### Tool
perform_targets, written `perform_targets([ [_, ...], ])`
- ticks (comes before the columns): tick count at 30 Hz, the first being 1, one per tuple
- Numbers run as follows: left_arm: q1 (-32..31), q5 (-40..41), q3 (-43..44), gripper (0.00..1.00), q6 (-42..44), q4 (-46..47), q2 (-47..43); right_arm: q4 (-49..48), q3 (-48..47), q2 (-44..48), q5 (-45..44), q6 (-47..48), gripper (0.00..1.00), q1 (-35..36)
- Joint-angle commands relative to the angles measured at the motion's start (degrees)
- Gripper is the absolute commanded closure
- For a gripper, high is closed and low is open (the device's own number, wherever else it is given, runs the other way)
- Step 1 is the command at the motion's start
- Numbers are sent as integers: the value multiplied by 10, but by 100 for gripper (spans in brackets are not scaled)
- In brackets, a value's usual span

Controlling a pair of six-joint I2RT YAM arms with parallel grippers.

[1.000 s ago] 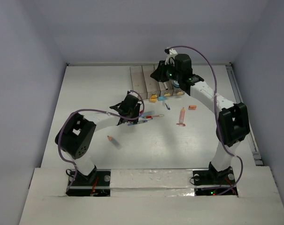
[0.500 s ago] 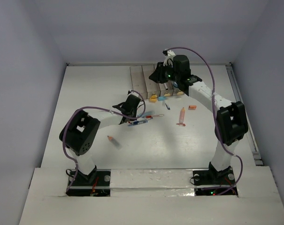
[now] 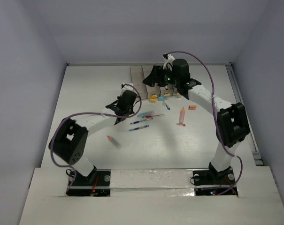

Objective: Sort the stationery into containers
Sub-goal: Pick up the pen from the center of the board.

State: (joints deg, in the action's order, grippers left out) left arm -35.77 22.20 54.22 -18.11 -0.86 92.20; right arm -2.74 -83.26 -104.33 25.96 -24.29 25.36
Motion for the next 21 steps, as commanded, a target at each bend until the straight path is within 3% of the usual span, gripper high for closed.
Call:
perform_targets([
  [1, 3, -14, -15, 100, -19, 70, -97, -71, 24, 48, 7, -57, 11, 22],
  [7, 3, -158, -115, 100, -56, 214, -214, -98, 42, 54, 28, -86, 9, 56],
  [12, 3, -213, -126, 100, -62, 237, -248, -107, 40, 53, 50, -89, 13, 85],
  [17, 3, -240, -133, 100, -66, 256, -275, -97, 36, 48, 45, -102, 22, 90],
  [20, 3, -244, -135, 100, -67, 257, -284, -90, 39, 48, 44, -108, 44, 90],
  [21, 3, -242, -135, 100, -68, 258, -286, -87, 38, 47, 41, -109, 44, 95],
])
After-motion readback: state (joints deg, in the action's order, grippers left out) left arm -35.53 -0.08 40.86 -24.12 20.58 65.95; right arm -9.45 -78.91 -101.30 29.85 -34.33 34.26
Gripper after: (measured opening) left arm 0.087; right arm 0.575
